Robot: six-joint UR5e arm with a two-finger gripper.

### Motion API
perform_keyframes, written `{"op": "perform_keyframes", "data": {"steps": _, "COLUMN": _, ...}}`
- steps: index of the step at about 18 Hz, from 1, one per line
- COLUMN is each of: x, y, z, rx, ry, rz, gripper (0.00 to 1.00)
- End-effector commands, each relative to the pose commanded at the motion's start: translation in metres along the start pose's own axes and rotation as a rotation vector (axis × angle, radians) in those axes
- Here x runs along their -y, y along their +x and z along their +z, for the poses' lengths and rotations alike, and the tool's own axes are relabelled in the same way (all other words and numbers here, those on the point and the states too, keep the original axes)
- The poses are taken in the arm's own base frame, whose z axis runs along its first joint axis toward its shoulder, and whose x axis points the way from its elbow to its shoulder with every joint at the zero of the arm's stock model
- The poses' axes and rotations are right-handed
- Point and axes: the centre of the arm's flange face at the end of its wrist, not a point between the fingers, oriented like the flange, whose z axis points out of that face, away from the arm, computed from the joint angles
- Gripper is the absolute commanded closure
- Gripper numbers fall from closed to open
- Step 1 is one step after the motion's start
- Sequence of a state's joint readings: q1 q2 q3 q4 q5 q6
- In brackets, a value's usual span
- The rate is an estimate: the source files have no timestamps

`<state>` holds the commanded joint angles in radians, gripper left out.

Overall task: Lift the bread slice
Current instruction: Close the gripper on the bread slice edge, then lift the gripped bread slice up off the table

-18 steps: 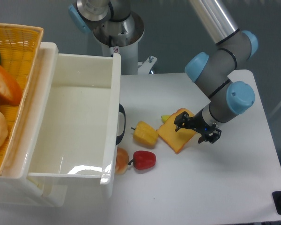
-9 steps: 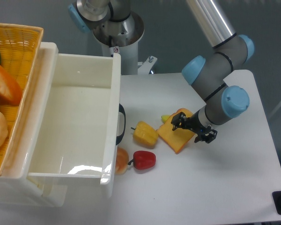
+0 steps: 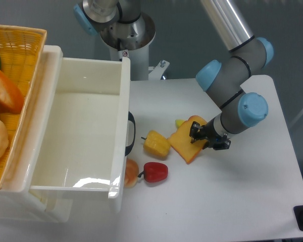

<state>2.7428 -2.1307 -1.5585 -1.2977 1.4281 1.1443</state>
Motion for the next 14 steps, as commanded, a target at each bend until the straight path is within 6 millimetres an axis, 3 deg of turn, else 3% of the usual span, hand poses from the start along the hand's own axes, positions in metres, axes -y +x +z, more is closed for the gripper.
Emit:
{"op": "perform_keyframes", "data": {"steps": 7, "x": 0.001, "y": 0.002, "z": -0.027, "rx": 0.044, "ry": 0.021, "rz": 0.001, "gripper": 1.0}}
{"op": "perform_keyframes", "data": {"steps": 14, "x": 0.008, "y": 0.0, "z": -0.1, "rx": 0.197, "ry": 0.024, "rz": 0.021, "gripper": 1.0}}
